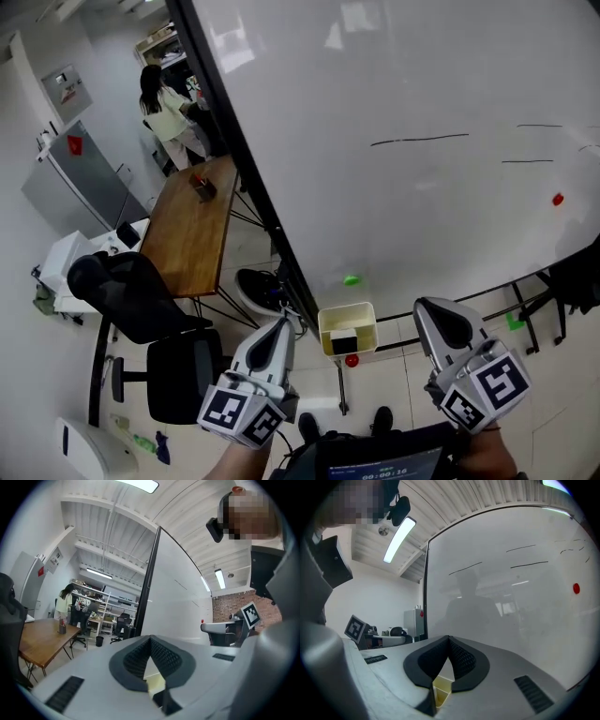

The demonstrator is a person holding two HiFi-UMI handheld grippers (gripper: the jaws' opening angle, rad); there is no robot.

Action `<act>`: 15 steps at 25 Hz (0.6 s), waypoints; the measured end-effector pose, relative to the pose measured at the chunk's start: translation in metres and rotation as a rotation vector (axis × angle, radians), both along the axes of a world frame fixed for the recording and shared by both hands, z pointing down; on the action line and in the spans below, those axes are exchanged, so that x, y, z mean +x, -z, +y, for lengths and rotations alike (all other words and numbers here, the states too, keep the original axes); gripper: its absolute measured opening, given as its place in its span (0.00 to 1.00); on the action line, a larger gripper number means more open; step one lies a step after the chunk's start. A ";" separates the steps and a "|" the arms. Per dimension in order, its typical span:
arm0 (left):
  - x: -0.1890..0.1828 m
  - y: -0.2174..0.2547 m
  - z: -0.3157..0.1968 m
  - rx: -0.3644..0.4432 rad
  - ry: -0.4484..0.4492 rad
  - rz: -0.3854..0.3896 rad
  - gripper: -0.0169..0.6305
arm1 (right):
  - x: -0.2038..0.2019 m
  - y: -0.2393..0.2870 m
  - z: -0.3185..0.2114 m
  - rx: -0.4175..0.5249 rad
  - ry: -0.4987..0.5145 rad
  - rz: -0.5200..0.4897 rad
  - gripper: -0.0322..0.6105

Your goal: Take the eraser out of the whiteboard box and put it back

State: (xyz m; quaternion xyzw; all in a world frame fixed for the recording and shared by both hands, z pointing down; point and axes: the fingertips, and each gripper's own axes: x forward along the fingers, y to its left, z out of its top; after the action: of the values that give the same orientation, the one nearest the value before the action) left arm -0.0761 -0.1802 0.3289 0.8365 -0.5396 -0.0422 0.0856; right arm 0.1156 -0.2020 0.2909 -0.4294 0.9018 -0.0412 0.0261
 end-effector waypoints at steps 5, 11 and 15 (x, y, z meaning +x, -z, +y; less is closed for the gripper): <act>0.025 -0.016 0.010 -0.022 0.067 0.012 0.06 | 0.033 -0.018 -0.007 -0.026 0.040 -0.003 0.09; 0.049 -0.011 0.053 -0.003 0.027 0.009 0.06 | 0.052 -0.014 0.035 -0.017 0.016 -0.022 0.09; 0.061 -0.011 0.081 -0.002 -0.023 0.013 0.06 | 0.059 -0.012 0.066 -0.048 -0.023 -0.022 0.09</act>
State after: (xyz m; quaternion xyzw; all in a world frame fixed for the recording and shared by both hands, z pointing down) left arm -0.0154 -0.0996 0.3396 0.8423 -0.5293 -0.0464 0.0903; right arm 0.1749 -0.1364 0.3026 -0.4397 0.8952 -0.0671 0.0262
